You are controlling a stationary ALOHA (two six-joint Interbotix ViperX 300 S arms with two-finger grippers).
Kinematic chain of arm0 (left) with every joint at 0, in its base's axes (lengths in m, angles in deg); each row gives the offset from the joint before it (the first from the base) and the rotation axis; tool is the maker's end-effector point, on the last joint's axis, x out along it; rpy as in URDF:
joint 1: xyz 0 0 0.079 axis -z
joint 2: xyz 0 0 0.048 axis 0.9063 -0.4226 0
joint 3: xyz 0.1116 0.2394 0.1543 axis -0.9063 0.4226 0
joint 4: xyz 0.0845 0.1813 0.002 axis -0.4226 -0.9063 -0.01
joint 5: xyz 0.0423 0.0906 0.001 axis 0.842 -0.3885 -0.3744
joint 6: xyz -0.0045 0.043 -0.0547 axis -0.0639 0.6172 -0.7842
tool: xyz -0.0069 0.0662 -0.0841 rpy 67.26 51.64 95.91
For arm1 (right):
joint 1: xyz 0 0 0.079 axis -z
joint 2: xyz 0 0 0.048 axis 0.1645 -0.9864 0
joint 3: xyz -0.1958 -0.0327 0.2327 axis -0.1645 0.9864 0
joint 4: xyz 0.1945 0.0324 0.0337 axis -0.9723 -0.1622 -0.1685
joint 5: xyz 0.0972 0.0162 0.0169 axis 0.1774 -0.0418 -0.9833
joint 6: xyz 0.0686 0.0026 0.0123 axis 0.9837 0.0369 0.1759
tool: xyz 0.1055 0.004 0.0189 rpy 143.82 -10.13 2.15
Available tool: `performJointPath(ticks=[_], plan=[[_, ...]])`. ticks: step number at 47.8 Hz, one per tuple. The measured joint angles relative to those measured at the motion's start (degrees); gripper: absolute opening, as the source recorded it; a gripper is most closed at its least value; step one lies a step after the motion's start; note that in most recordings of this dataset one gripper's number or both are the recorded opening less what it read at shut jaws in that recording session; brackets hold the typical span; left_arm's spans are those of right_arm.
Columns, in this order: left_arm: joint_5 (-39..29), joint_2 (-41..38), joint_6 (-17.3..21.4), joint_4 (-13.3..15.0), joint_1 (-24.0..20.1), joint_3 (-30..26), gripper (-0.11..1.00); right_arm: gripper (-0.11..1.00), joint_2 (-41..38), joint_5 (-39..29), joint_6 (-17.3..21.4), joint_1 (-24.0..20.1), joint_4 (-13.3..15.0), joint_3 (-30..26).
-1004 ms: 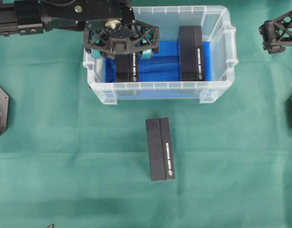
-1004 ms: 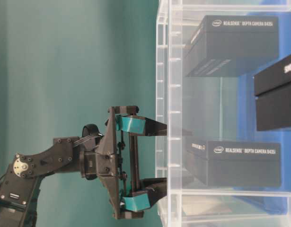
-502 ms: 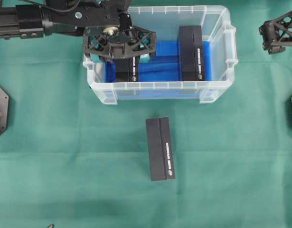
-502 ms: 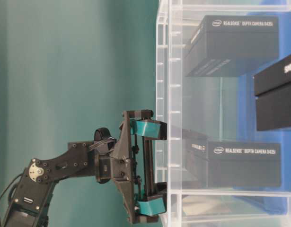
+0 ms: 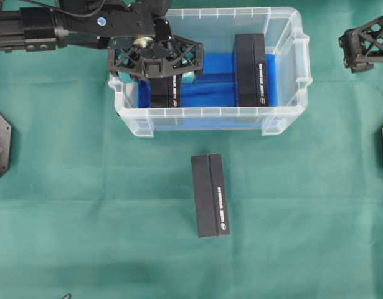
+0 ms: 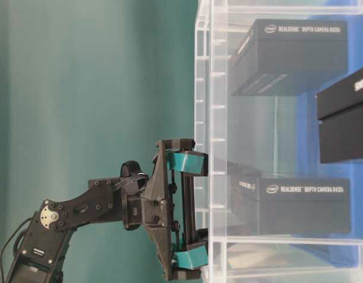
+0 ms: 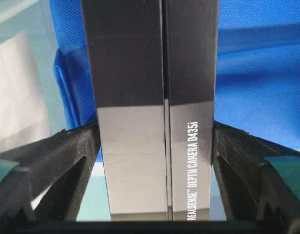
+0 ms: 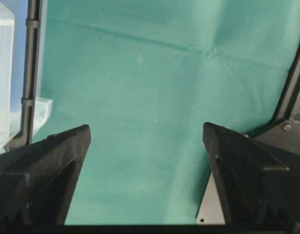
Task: Take out the box from the case.
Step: 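Lower the open left gripper around the left black box, then close the left gripper on the box and lift it up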
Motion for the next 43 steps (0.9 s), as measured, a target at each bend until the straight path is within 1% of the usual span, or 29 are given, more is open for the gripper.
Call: performJointPath(ticks=[4,6,8,9,35,43], plan=[[0.35,0.0,0.18,0.09,0.0,0.0,0.79,0.9,0.09,0.09,0.0,-0.09,0.0,-0.09],[0.62,0.0,0.26,0.09,0.0,0.0,0.72,0.9,0.09,0.18,0.0,0.0,0.0,-0.09],[0.79,0.0,0.35,0.18,0.0,0.0,0.61,0.9,0.0,0.26,0.0,-0.09,0.0,-0.09],[0.88,0.09,0.44,0.18,0.0,0.09,0.6,0.9,0.09,0.35,0.0,-0.09,0.0,0.0],[0.97,0.26,0.18,0.35,0.18,0.18,0.6,0.9,0.09,1.41,0.0,0.0,0.0,-0.09],[-1.14,1.05,-0.62,0.79,0.53,0.09,0.6,0.9,0.0,1.41,0.0,-0.09,0.0,-0.09]])
